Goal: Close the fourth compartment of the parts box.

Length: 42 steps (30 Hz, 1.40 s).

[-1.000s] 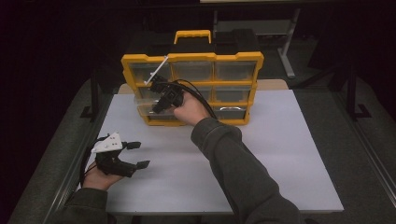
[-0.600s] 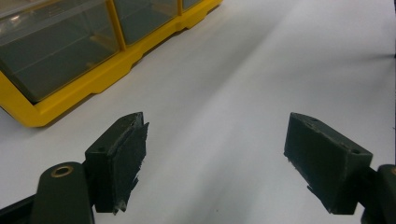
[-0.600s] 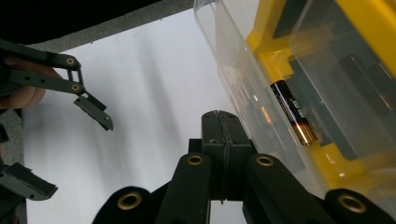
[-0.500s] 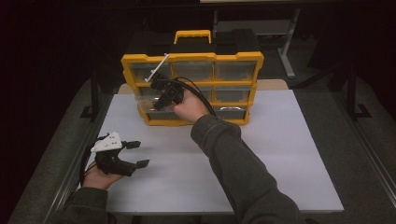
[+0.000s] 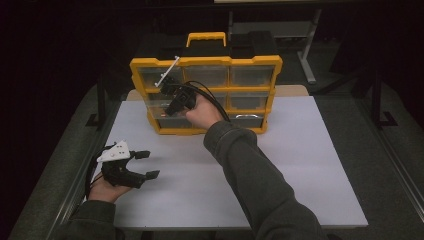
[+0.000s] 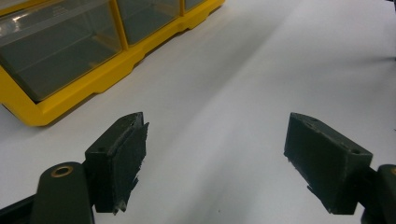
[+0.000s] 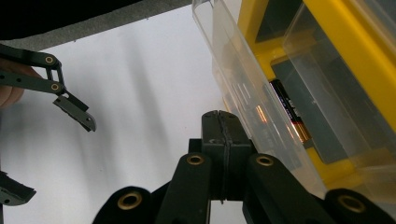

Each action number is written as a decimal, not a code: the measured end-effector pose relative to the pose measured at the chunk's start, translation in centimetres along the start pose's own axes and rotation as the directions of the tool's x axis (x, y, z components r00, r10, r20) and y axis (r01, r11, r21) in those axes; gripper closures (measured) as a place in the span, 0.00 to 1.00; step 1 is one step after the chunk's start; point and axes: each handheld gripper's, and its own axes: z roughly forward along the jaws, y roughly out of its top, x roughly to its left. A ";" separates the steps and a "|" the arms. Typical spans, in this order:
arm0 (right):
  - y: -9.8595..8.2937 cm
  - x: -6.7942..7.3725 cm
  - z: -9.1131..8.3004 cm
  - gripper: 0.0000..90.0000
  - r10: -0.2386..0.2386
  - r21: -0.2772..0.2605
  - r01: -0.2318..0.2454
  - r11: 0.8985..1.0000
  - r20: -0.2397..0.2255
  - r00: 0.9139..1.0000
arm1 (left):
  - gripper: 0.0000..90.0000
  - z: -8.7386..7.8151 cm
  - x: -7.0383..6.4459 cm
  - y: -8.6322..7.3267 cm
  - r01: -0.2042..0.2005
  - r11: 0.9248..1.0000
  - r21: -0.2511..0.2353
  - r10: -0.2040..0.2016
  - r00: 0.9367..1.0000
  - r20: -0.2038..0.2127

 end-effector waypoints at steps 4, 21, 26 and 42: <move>0.0 0.1 0.0 0.99 -0.008 0.002 0.008 1.000 0.008 1.000 | 0.23 -0.1 0.0 0.0 -0.002 1.000 0.001 0.002 1.000 -0.001; 0.0 0.3 -0.3 0.99 -0.019 0.003 0.019 1.000 0.040 0.999 | 0.23 -0.4 -0.2 -0.1 -0.007 1.000 0.001 0.007 1.000 -0.006; 0.2 0.3 -0.2 0.99 -0.008 0.005 0.008 1.000 0.061 0.998 | 0.23 -0.3 -0.3 -0.1 -0.011 1.000 0.004 0.011 1.000 -0.005; -0.1 -0.6 -1.0 0.99 0.026 -0.013 -0.025 1.000 0.106 0.994 | 0.23 -0.3 -0.3 0.0 -0.017 1.000 0.009 0.017 1.000 -0.005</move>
